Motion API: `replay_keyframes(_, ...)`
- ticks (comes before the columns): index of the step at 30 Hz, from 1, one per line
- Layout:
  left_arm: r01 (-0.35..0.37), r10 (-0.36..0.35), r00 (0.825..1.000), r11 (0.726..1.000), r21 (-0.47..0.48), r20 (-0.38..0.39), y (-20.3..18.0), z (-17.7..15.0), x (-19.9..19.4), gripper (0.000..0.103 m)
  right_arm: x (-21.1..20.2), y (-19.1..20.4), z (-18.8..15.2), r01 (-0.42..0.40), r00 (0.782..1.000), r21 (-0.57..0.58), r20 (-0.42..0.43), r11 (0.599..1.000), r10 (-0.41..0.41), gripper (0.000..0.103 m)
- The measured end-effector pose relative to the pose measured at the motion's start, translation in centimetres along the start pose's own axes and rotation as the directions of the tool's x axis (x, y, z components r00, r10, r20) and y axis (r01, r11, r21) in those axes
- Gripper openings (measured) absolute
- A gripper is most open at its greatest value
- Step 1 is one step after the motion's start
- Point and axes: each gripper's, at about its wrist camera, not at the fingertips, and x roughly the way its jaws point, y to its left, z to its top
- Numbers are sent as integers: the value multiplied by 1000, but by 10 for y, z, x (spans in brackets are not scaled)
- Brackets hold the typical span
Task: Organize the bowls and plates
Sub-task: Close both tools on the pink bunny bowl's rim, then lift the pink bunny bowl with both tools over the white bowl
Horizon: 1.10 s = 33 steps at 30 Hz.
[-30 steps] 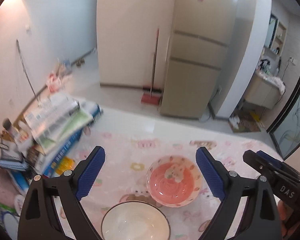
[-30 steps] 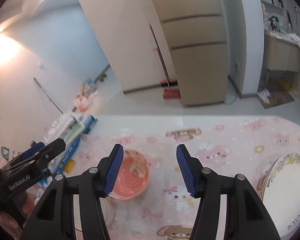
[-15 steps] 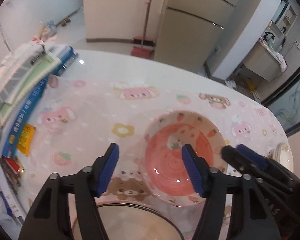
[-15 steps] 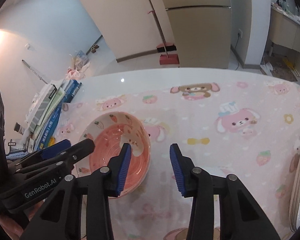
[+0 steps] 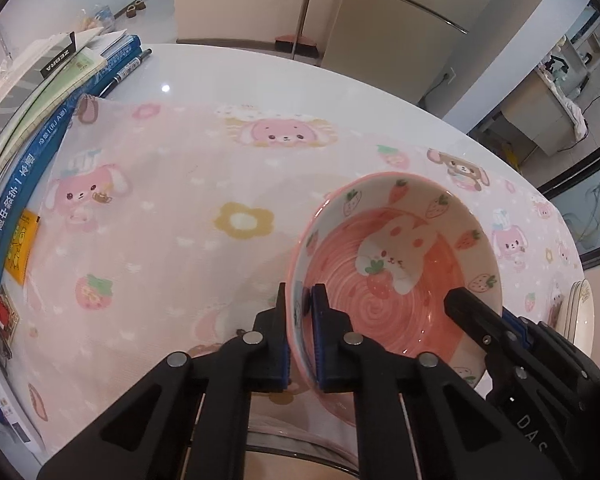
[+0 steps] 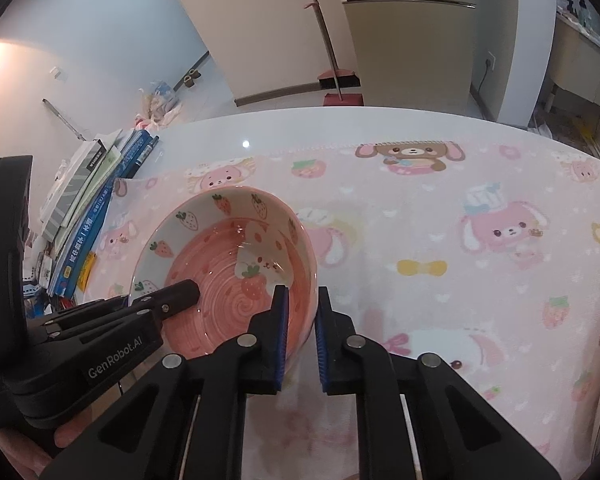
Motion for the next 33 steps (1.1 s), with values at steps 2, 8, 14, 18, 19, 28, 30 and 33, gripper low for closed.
replay_keyframes(2,-12,12,1000,1000,11,9,-2,-1,-2,7,0,1,0,9,1000,2,-5,1000,-9,13)
replay_keyframes(8,-43,42,998,999,25,45,-10,-2,-13,7,-9,-2,2,-17,1000,15,-3,1000,18,13)
replay_keyframes(14,-5,2,995,1000,27,104,-11,-3,-40,7,-43,1,6,-41,997,-7,62,999,42,13)
replay_keyframes(18,-26,18,984,999,41,179,-18,-6,-69,7,-66,4,8,-83,992,-19,96,996,84,13)
replay_keyframes(19,-27,17,980,999,44,196,-19,-7,-77,7,-71,6,8,-94,990,-20,105,995,95,13)
replay_keyframes(28,-55,25,933,996,74,359,-30,-25,-145,8,-133,22,1,-151,963,-73,216,986,163,13)
replay_keyframes(30,-35,3,925,996,78,379,-30,-28,-156,8,-145,24,-2,-157,956,-85,238,984,173,13)
replay_keyframes(33,-16,-18,918,996,85,395,-27,-32,-167,8,-160,30,-6,-154,947,-111,266,982,178,13)
